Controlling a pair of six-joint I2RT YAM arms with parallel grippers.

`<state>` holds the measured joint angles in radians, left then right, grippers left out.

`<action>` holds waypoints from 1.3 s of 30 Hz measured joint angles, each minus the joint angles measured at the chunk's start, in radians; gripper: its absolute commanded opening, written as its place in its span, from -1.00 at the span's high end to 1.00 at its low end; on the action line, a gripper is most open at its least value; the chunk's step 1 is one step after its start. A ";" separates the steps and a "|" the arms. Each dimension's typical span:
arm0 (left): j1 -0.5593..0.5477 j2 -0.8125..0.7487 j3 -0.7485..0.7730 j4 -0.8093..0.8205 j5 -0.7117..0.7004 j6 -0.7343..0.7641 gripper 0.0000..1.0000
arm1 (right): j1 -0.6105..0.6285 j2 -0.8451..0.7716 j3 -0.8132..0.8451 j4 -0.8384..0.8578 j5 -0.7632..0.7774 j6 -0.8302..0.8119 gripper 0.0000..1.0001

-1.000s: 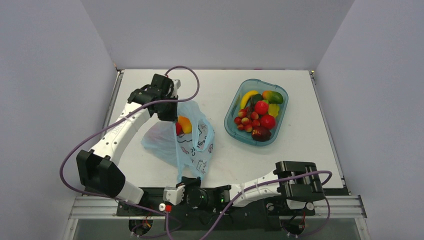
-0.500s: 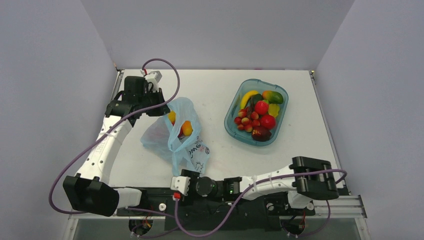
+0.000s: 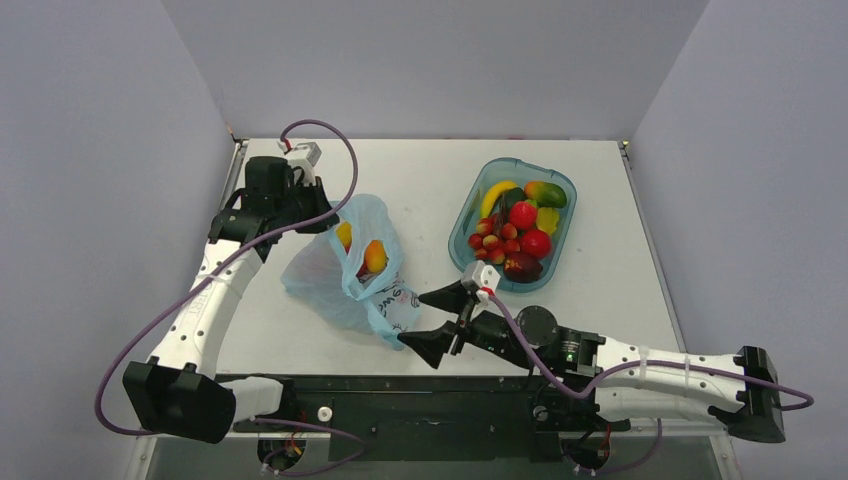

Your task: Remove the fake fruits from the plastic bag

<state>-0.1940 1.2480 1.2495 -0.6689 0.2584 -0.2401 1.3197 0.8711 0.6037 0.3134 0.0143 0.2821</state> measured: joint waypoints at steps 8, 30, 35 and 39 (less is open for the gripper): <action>0.000 0.017 0.005 0.000 -0.011 -0.097 1.00 | -0.028 0.128 -0.054 0.069 0.127 0.206 -0.70; 0.010 0.310 0.396 -0.183 -0.040 -0.111 1.00 | 0.165 0.919 0.582 -0.019 0.156 -0.566 1.00; 0.011 0.269 0.278 -0.184 -0.033 -0.079 1.00 | 0.182 0.956 0.558 -0.024 0.083 -0.537 0.39; 0.017 0.207 0.164 -0.136 -0.044 -0.051 1.00 | 0.163 0.924 0.489 -0.034 0.006 -0.440 -0.31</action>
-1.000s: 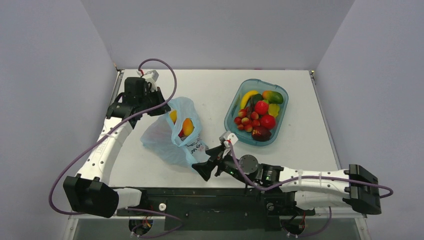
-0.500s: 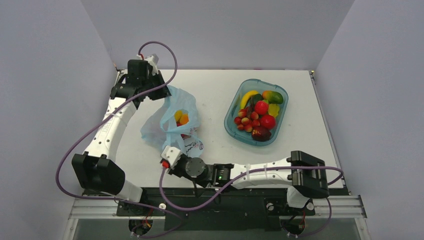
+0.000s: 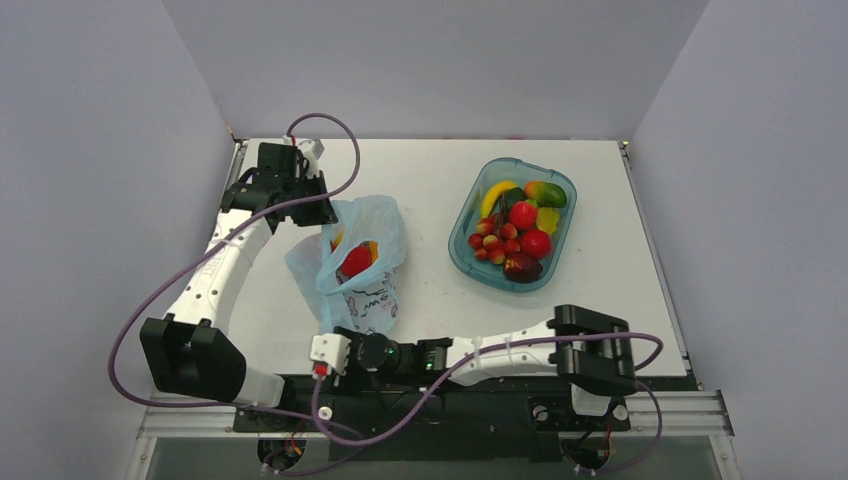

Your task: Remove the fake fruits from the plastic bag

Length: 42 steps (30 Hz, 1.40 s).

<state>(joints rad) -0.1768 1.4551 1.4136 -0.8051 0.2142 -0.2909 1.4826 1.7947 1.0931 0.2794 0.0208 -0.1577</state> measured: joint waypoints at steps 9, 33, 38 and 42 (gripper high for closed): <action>0.000 -0.114 -0.099 0.042 0.000 0.037 1.00 | -0.060 -0.521 -0.272 0.021 -0.035 0.338 -0.68; -0.138 -0.138 -0.071 -0.099 -0.061 0.019 0.30 | 0.006 -0.130 -0.377 0.359 0.481 0.343 0.50; -0.140 -0.231 -0.074 -0.156 -0.085 -0.022 0.17 | 0.002 -0.029 -0.299 0.455 0.613 0.319 0.48; -0.184 -0.425 -0.163 -0.151 -0.121 -0.100 0.09 | -0.026 -0.043 -0.298 0.505 0.687 0.326 0.47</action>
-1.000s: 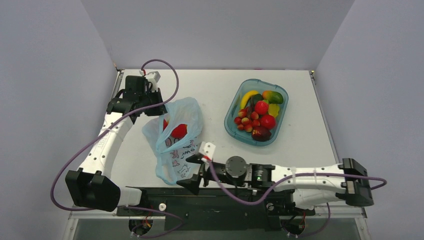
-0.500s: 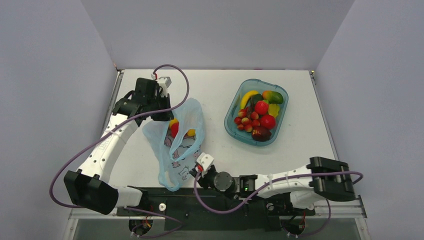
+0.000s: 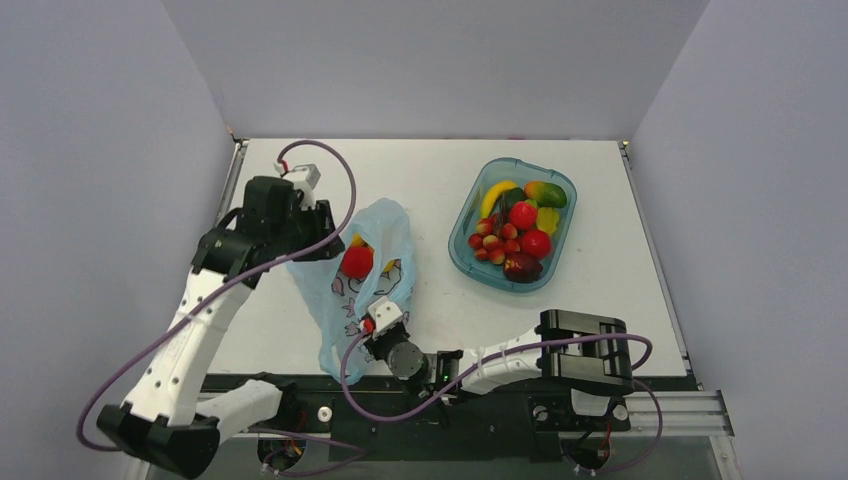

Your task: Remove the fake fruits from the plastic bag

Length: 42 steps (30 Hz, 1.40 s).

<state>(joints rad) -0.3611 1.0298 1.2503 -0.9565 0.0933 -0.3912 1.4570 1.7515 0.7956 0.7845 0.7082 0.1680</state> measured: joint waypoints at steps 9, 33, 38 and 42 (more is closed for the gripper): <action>-0.178 -0.290 -0.371 0.029 -0.018 -0.233 -0.02 | -0.045 -0.055 -0.016 0.040 0.042 0.000 0.42; -0.190 -0.323 -0.433 0.079 0.000 -0.212 0.31 | -0.317 -0.091 -0.084 -0.009 0.183 -0.048 0.35; -0.235 -0.343 -0.499 0.228 0.125 -0.317 0.17 | -0.317 -0.169 -0.084 -0.130 0.035 0.018 0.21; -0.316 -0.341 -0.540 0.313 0.134 -0.418 0.10 | -0.314 -0.303 -0.096 -0.200 -0.072 0.108 0.00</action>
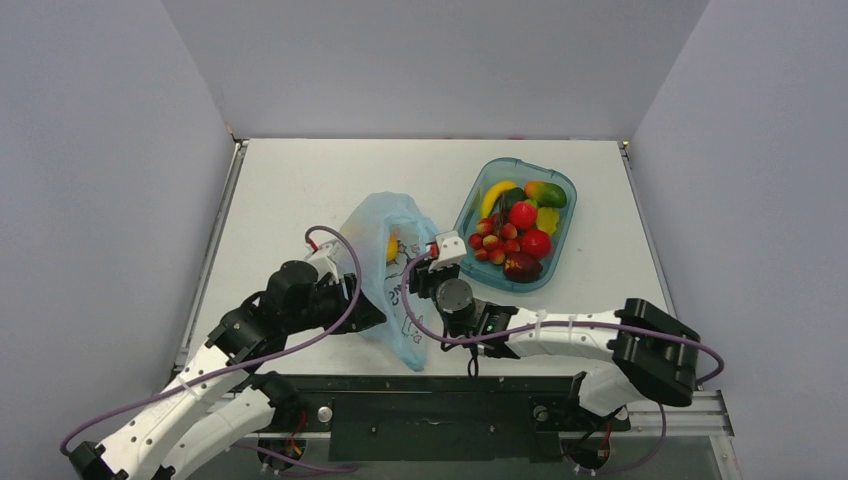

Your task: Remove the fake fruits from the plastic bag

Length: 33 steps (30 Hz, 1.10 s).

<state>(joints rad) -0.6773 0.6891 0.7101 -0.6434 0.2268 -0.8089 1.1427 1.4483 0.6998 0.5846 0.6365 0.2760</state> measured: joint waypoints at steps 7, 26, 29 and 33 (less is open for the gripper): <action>-0.254 0.121 0.054 0.043 -0.235 -0.120 -0.01 | 0.003 -0.140 -0.036 -0.098 -0.104 0.099 -0.32; -0.323 0.231 0.114 -0.078 -0.515 -0.122 1.00 | 0.023 -0.179 -0.118 -0.121 -0.246 0.166 -0.39; -0.323 0.149 0.126 -0.132 -0.530 -0.120 1.00 | 0.066 -0.126 -0.108 -0.088 -0.256 0.181 -0.44; -0.323 0.038 0.129 -0.174 -0.541 -0.122 1.00 | 0.094 -0.027 -0.058 -0.044 -0.296 0.198 -0.53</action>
<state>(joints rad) -1.0004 0.7273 0.8387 -0.8173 -0.3145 -0.9314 1.2369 1.4216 0.6415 0.5407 0.3405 0.4744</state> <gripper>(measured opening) 0.004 0.732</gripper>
